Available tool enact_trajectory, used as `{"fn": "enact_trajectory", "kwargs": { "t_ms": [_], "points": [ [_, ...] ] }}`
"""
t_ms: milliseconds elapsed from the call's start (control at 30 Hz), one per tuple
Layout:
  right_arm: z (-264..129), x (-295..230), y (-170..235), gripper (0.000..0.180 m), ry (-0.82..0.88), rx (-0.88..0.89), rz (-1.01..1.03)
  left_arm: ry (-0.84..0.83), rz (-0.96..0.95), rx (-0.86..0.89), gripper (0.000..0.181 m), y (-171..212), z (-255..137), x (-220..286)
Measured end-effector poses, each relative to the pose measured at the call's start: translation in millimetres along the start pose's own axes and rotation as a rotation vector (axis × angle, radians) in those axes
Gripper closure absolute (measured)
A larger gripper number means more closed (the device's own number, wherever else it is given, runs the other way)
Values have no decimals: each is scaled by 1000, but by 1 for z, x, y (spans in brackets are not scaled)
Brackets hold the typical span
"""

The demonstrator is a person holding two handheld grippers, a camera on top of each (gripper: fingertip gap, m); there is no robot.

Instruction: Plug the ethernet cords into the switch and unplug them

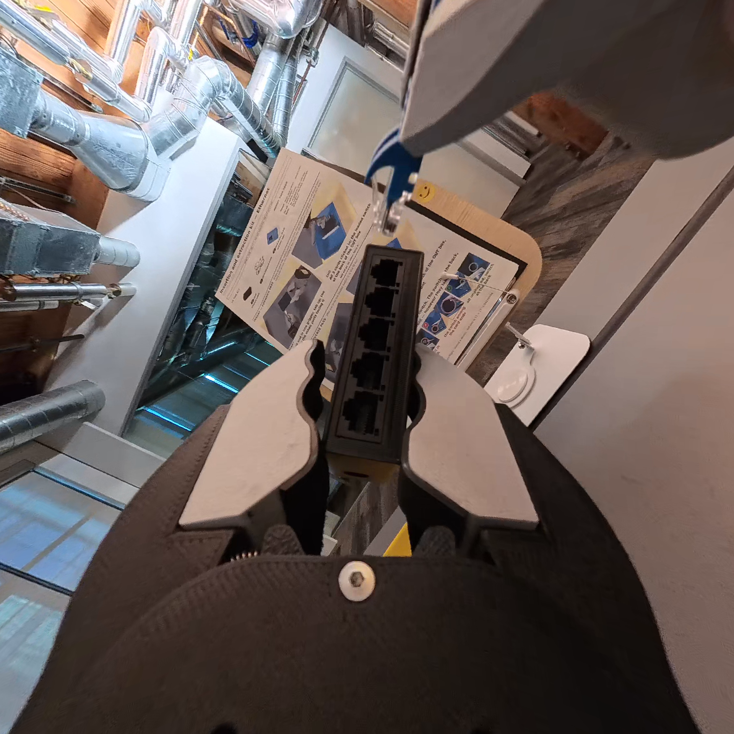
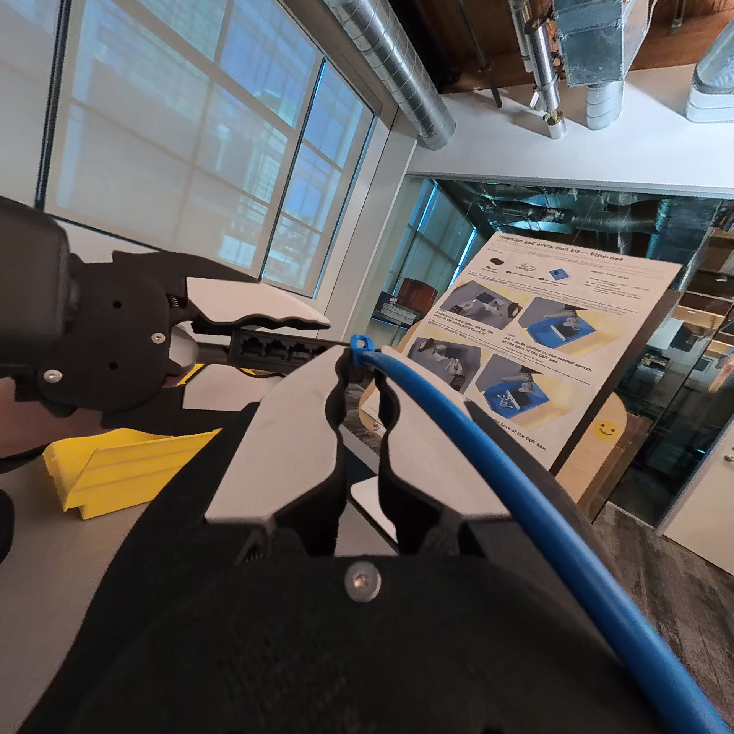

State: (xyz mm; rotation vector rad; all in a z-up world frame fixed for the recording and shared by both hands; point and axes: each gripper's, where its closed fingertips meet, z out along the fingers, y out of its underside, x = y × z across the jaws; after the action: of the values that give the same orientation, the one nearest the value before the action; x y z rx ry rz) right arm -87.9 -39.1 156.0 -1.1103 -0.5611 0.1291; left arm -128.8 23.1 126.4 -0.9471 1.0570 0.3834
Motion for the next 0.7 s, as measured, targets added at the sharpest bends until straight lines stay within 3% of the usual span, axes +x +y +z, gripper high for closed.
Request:
{"fn": "enact_trajectory", "kwargs": {
  "t_ms": [700],
  "points": [
    [5,-9,9,168,-16,-10,-9,22,-11,-2,142,-4,-2,6]
  ]
}}
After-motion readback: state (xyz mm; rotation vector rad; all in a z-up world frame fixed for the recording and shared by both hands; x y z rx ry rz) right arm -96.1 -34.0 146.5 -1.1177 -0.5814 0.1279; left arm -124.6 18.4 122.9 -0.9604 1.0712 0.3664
